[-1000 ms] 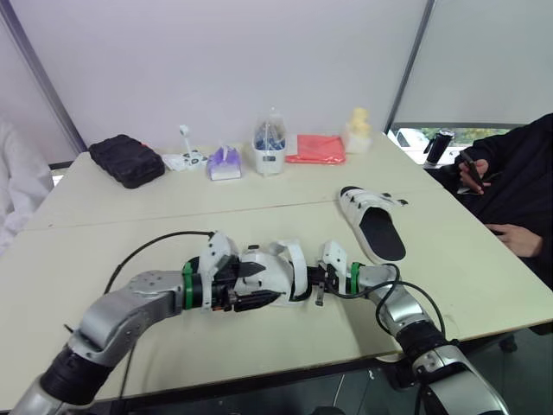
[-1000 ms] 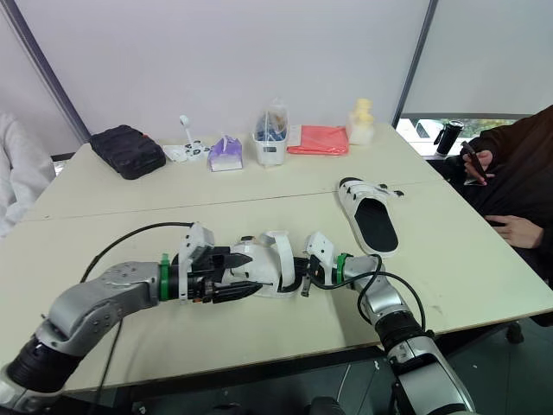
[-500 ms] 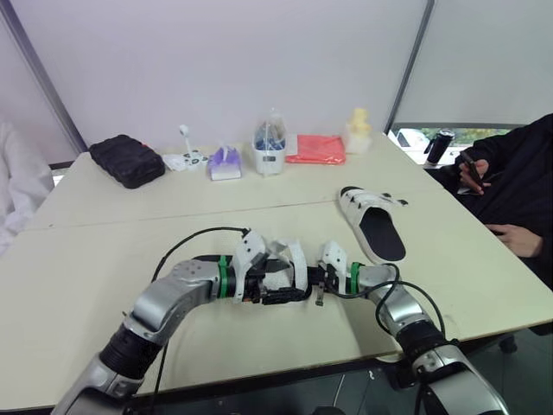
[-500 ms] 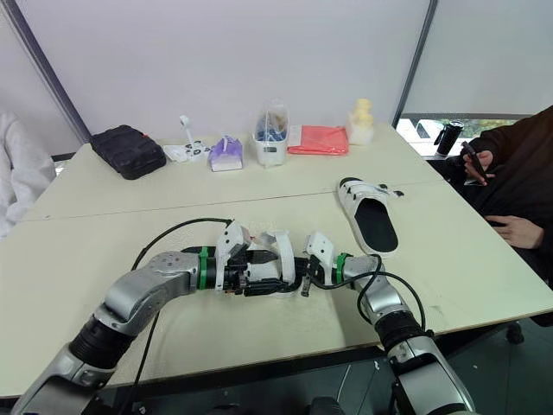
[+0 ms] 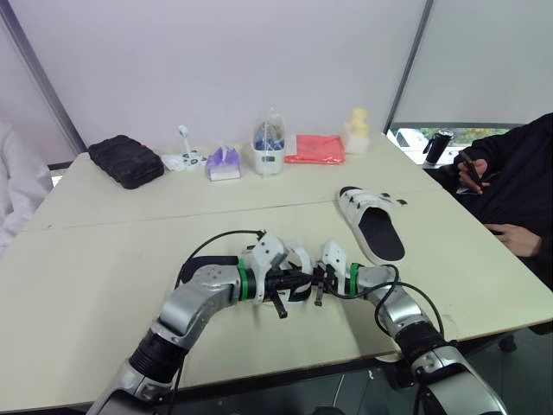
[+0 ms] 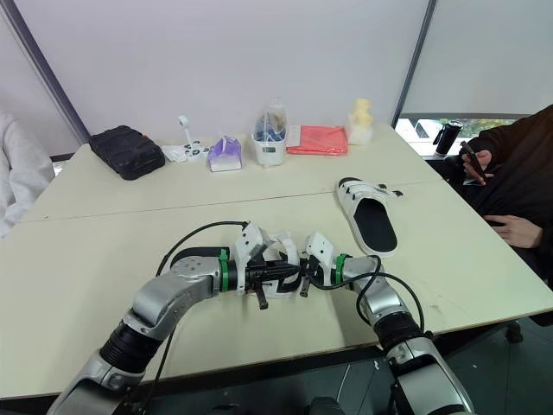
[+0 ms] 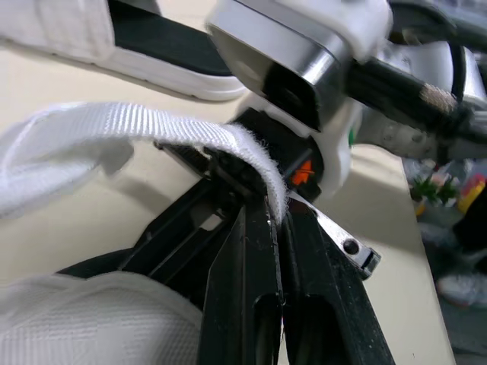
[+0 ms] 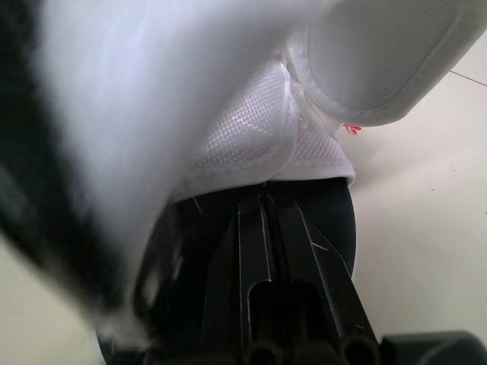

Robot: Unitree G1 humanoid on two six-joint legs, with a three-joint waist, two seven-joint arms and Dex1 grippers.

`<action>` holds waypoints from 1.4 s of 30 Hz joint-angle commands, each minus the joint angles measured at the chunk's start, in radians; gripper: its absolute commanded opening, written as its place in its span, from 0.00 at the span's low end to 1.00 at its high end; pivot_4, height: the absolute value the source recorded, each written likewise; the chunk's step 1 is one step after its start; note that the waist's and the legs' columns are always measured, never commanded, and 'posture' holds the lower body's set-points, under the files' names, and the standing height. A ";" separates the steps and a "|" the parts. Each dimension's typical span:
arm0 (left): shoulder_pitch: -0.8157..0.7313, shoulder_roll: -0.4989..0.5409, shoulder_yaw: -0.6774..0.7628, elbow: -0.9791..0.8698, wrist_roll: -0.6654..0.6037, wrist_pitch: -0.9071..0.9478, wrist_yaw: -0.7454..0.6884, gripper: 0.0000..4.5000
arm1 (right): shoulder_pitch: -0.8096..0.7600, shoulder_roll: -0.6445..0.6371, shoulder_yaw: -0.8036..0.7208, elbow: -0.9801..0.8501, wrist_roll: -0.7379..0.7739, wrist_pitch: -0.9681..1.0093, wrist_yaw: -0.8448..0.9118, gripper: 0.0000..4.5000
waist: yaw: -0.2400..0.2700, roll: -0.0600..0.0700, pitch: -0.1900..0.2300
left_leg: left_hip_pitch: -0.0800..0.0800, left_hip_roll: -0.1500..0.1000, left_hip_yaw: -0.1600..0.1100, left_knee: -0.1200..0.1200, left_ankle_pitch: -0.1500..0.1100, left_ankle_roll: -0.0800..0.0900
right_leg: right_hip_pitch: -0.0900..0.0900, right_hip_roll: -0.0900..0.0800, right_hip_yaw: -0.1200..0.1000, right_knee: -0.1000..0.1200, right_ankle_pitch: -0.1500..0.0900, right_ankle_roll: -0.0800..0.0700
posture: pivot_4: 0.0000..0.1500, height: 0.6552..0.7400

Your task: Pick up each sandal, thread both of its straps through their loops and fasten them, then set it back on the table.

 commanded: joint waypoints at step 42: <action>-0.239 0.186 0.060 0.296 -0.124 0.318 -0.333 0.02 | 0.048 0.018 0.061 0.092 -0.097 0.048 -0.024 0.00 | -0.004 0.000 0.001 | -0.001 0.000 0.000 -0.003 0.000 -0.001 | -0.003 0.000 0.000 0.000 0.000 0.000 | 1.00 1.00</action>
